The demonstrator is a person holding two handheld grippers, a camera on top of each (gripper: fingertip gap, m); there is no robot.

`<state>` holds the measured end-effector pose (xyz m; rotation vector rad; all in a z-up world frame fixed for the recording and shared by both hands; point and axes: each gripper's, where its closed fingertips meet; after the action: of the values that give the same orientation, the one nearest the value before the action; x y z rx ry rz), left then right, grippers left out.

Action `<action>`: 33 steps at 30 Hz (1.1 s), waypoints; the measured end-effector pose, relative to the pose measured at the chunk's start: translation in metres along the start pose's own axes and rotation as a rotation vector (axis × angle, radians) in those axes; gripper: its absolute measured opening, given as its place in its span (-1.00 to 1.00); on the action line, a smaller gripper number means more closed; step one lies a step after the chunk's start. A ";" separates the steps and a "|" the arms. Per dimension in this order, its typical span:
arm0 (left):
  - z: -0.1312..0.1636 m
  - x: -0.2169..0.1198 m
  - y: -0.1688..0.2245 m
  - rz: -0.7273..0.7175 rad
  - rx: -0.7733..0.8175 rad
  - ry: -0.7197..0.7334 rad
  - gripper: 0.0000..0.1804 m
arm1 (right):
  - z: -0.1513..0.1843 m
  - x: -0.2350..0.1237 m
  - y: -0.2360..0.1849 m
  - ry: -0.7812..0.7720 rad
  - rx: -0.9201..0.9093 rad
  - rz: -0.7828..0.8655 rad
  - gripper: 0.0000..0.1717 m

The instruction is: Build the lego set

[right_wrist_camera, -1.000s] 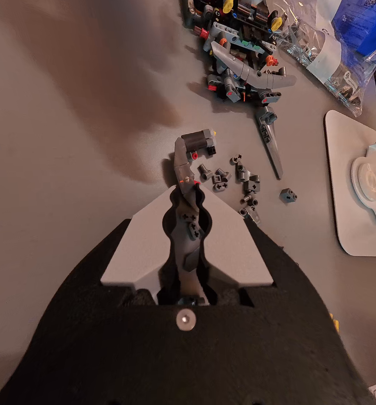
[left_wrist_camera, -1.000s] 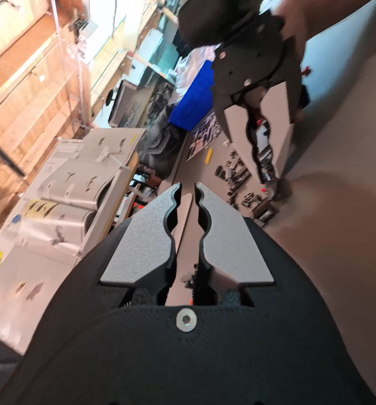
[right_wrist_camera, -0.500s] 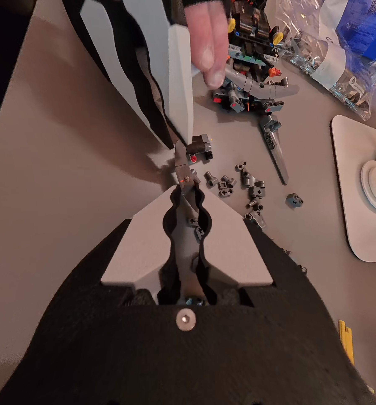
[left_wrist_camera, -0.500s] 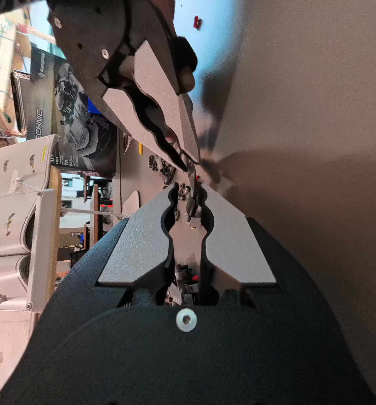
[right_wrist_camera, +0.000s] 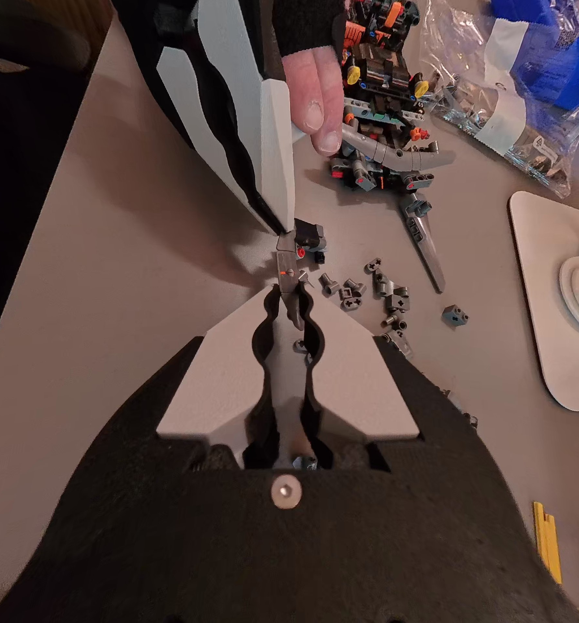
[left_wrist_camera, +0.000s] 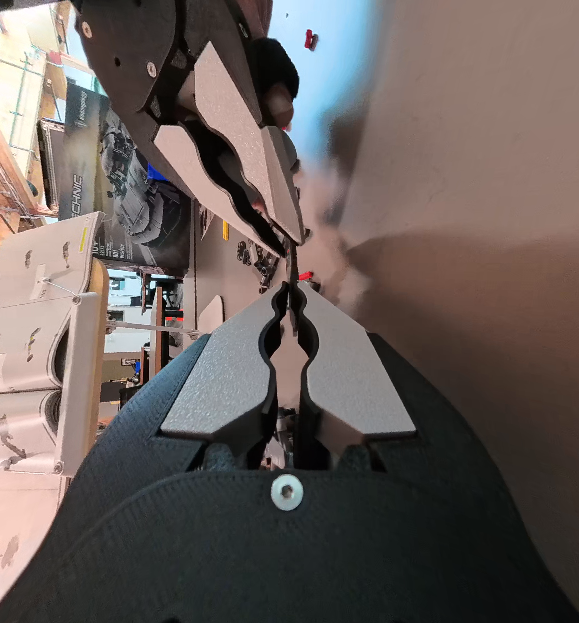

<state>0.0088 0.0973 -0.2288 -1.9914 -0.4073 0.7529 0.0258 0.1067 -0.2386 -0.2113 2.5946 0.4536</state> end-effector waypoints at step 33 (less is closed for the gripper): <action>-0.026 -0.045 0.032 0.128 0.041 0.115 -1.00 | -0.005 -0.020 0.003 0.061 0.032 -0.006 -0.76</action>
<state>-0.0089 0.0387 -0.2315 -2.0248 -0.1967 0.7163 0.0405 0.1095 -0.2237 -0.2248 2.6583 0.4094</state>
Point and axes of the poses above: each gripper's, where its closed fingertips meet, x out along the fingers, z out of its underside, y = z × x across the jaws, and after that the axes turned 10 degrees about y, right-handed
